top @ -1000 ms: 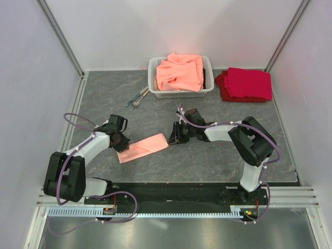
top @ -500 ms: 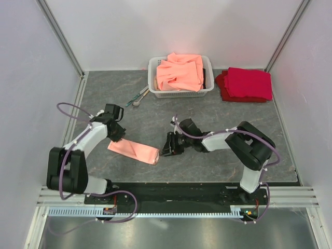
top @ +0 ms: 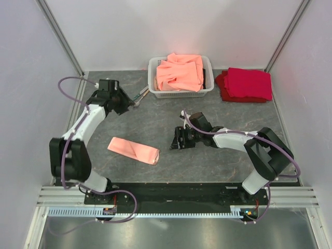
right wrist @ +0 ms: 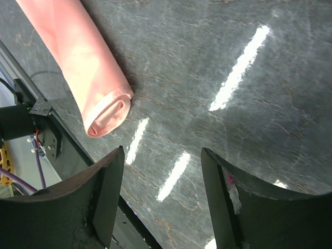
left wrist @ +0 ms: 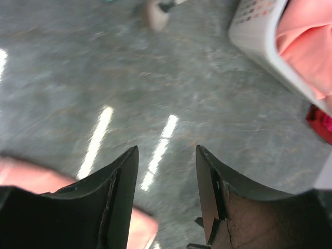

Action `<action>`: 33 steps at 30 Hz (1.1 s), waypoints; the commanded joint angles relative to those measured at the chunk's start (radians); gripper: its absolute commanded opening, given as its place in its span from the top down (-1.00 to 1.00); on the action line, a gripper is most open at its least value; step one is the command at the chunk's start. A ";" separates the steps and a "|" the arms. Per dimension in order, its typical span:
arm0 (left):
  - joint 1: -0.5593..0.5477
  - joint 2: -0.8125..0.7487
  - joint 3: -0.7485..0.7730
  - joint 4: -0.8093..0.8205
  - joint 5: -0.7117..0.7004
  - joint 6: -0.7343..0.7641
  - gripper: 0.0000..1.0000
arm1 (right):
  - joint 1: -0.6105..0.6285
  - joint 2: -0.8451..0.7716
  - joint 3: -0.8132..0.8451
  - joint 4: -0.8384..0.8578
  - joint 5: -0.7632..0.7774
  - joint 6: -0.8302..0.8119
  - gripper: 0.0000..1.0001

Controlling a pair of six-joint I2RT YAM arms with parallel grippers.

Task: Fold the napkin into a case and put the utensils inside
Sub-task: Pick up the spoon from the corner of the board.

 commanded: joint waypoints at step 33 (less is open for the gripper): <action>0.098 0.685 0.362 0.251 0.160 -0.181 -0.01 | -0.150 -0.116 -0.085 -0.023 -0.047 -0.093 -0.43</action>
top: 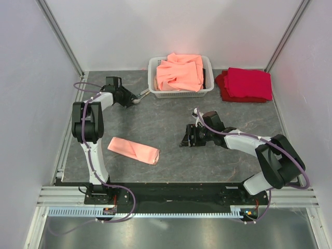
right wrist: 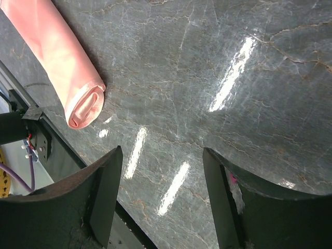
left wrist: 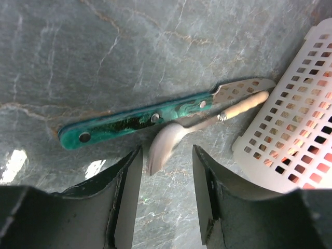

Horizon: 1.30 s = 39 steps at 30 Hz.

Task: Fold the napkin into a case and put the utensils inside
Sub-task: Pick up the spoon from the corner of the board, then pass from the left arm to the right

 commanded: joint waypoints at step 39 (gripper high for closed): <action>-0.132 -1.041 -0.366 -0.365 0.334 0.838 0.96 | 0.068 -0.114 0.408 -0.309 -0.161 -0.296 -0.82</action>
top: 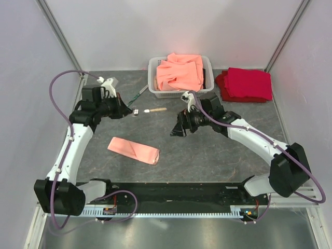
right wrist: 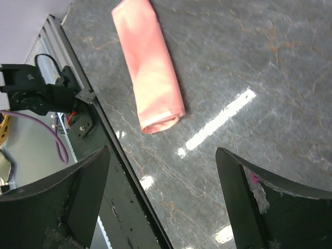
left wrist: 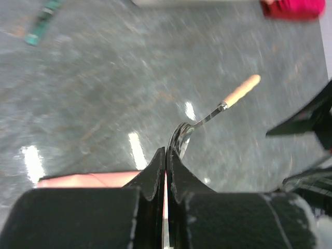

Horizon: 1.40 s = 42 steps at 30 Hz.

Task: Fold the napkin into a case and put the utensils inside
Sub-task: Pass from the left arm to the right, then pass from the right arm to the left

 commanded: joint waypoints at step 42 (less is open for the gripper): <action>-0.168 -0.121 -0.193 -0.028 0.300 -0.031 -0.15 | 0.196 0.046 -0.015 0.093 -0.074 -0.012 1.00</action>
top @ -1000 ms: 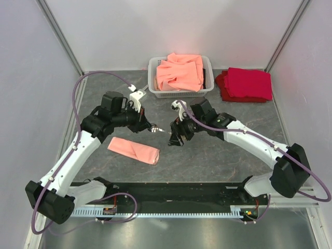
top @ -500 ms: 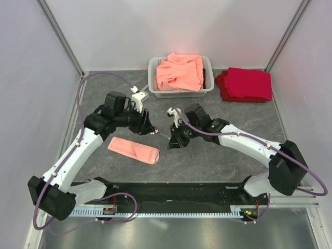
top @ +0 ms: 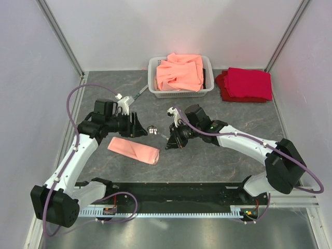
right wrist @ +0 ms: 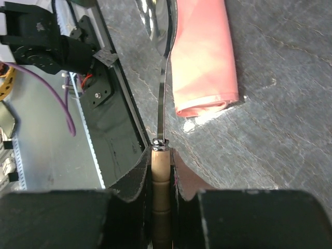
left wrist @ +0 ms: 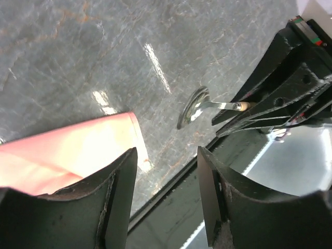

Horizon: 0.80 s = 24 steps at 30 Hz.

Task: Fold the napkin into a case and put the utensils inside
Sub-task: Pass from the right arm to the left

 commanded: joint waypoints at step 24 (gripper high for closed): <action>0.083 0.054 -0.064 0.170 0.296 -0.093 0.49 | 0.020 0.052 0.020 0.141 -0.163 0.038 1.00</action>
